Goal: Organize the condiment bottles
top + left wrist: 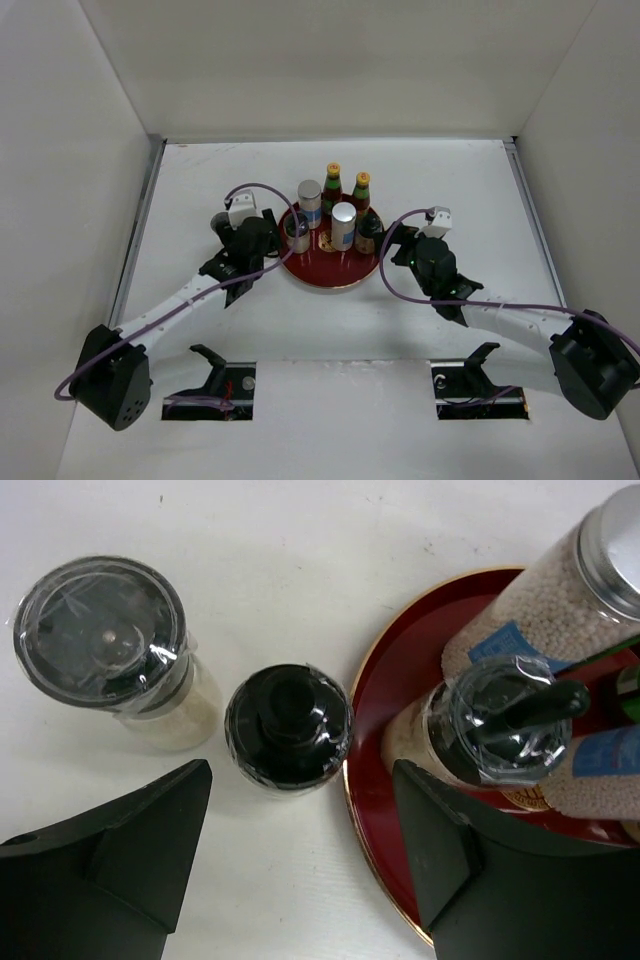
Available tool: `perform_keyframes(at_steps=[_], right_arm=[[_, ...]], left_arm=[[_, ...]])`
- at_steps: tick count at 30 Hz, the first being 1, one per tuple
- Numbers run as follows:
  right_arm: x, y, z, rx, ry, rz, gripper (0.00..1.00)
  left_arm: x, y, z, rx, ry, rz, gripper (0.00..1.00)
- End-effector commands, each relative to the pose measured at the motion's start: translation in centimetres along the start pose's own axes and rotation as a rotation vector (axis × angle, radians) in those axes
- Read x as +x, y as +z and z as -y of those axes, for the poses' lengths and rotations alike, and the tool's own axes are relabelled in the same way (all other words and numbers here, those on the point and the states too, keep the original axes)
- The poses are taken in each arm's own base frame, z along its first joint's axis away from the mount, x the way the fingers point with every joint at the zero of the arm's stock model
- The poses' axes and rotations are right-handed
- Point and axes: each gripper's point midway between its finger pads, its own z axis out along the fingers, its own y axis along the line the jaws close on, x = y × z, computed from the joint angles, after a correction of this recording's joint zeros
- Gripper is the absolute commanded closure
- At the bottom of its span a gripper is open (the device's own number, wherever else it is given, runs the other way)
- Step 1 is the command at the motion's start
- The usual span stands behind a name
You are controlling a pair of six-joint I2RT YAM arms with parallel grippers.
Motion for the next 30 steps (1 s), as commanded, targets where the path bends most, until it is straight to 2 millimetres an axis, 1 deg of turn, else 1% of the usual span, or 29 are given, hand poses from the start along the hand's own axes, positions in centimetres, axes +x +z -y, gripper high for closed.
perform_keyframes(at_steps=[1,3,6,8,11,15,20,21,23,24,26,30], right_arm=[[-1.9,0.1,-1.4,-0.039,0.026,0.063,0.0],[-1.8,0.2,-1.4,-0.04,0.023,0.054,0.0],[-2.1,0.1,-1.4,-0.038,0.021,0.067,0.0],[-1.7,0.2,-1.4,-0.042,0.027,0.055,0.0],[-1.8,0.2,-1.5,-0.043,0.022,0.057,0.0],[-1.7,0.1,-1.6,-0.048,0.026,0.051,0.0],[-2.0,-0.1,-1.6,-0.052,0.033,0.058,0.0],[-2.0,-0.1,-1.6,-0.052,0.031,0.062,0.0],[-2.1,-0.1,-1.6,-0.051,0.033,0.066,0.0],[-2.0,-0.1,-1.5,-0.053,0.037,0.062,0.0],[-2.1,-0.1,-1.6,-0.052,0.03,0.062,0.0],[-2.0,-0.1,-1.5,-0.052,0.037,0.061,0.0]], left_arm=[[-1.5,1.2,0.3,0.005,-0.032,0.055,0.28],[-1.5,1.9,0.2,-0.009,-0.02,0.059,0.28],[-1.9,2.9,0.0,-0.03,-0.012,0.088,0.28],[-1.9,3.4,0.3,-0.026,-0.013,0.092,0.28],[-2.0,3.9,0.8,-0.022,-0.009,0.094,0.29],[-1.7,4.4,1.0,-0.024,-0.004,0.085,0.38],[-0.7,4.4,0.3,-0.037,-0.001,0.069,0.4],[-0.6,4.3,0.1,-0.041,-0.001,0.067,0.45],[-1.1,3.9,-0.1,-0.04,-0.009,0.078,0.58],[-1.5,3.4,0.2,-0.029,-0.01,0.087,0.6],[-2.8,2.1,0.6,-0.003,-0.015,0.113,0.63],[-5.7,-1.6,1.3,0.05,-0.035,0.18,0.63]])
